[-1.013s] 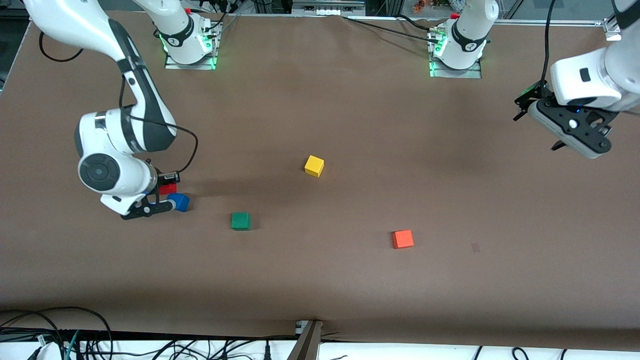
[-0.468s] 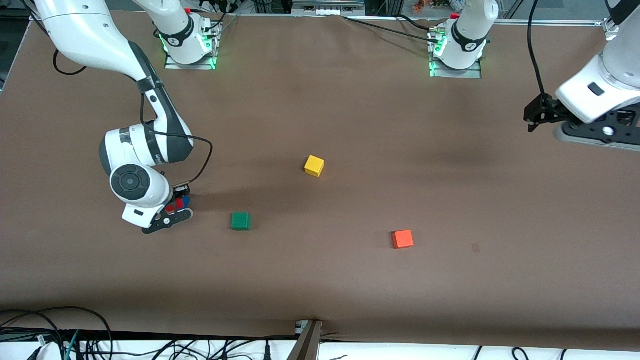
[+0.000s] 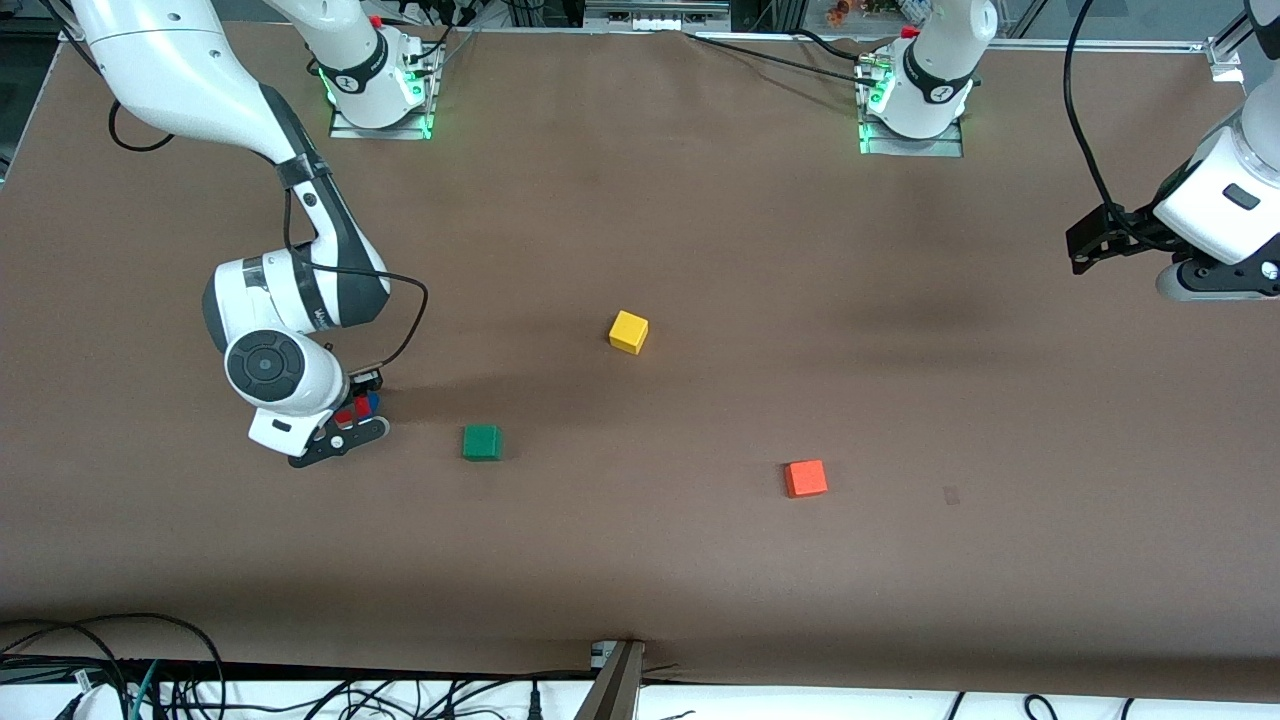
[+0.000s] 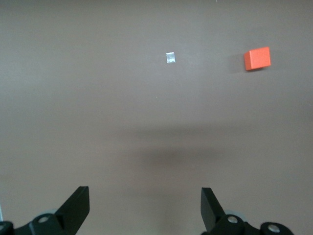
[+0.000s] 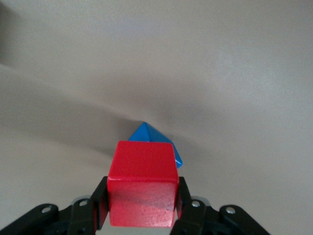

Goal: Pass red block to right arm, stack on blue
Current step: 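Open the right gripper to release the red cube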

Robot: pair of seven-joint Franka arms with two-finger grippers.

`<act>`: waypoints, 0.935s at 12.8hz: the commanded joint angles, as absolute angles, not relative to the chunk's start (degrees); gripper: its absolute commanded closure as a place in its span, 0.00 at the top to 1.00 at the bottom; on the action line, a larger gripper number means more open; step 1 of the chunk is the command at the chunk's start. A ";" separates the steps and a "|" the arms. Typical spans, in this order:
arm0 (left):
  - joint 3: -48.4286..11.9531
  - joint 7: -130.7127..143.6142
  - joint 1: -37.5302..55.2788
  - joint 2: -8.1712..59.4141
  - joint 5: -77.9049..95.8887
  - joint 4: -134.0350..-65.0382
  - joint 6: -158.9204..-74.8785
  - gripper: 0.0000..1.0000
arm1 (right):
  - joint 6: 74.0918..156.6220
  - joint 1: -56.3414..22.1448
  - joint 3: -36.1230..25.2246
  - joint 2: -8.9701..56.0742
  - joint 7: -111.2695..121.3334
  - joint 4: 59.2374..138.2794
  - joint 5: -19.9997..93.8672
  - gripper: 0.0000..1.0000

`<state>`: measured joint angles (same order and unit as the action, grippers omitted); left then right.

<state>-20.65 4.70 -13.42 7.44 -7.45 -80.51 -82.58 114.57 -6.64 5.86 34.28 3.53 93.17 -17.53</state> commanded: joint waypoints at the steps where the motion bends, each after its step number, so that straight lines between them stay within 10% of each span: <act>1: -21.18 -2.97 -19.49 6.16 0.07 -80.77 -80.68 1.00 | 114.52 -6.59 5.98 34.54 4.48 93.78 -18.46 0.10; 9: -21.45 -2.82 -19.60 2.39 0.09 -85.23 -81.46 1.00 | 113.82 -6.07 5.80 34.63 4.48 94.48 -18.19 0.17; 10: -21.45 -2.81 -19.60 1.16 0.09 -87.25 -83.30 1.00 | 113.82 -5.89 5.80 34.63 4.31 94.57 -18.19 0.27; 12: -21.53 -2.81 -19.60 0.18 0.00 -89.81 -84.98 1.00 | 113.82 -5.54 5.63 34.54 3.60 94.75 -18.11 1.00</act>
<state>-21.49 -2.09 -19.10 3.71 -1.02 -84.75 -82.40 113.85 -6.28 5.66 34.90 3.64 93.78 -17.59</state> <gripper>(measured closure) 0.000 0.410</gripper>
